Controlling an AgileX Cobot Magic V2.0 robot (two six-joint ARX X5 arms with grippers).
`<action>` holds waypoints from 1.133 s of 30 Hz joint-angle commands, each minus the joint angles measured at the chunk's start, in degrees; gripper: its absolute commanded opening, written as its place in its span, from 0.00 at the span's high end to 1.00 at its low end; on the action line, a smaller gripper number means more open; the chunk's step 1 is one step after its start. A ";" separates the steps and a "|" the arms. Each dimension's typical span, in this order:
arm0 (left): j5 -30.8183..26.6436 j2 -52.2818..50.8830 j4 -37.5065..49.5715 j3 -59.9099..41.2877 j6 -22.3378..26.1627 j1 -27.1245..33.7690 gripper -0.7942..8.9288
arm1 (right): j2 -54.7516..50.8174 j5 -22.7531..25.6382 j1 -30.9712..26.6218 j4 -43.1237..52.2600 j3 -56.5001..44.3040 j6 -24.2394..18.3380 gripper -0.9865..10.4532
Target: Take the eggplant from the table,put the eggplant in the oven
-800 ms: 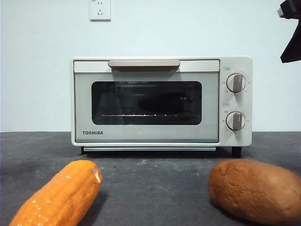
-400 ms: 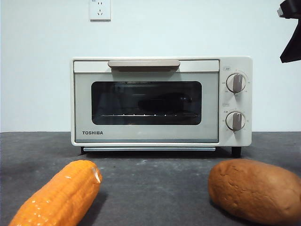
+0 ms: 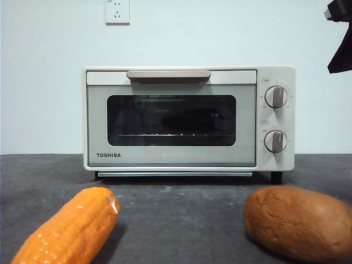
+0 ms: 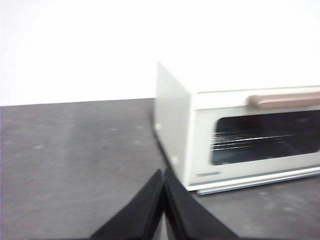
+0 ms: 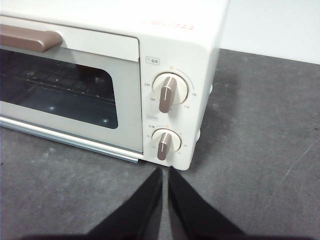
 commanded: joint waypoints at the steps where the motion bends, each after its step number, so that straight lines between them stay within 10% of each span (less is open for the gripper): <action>1: -0.59 -2.60 0.94 -3.54 1.66 1.44 0.91 | 0.22 0.17 0.20 0.63 0.11 0.37 0.91; 34: -0.46 -5.20 3.28 -15.98 1.60 2.99 0.91 | 0.22 0.17 0.20 2.05 0.11 0.39 0.91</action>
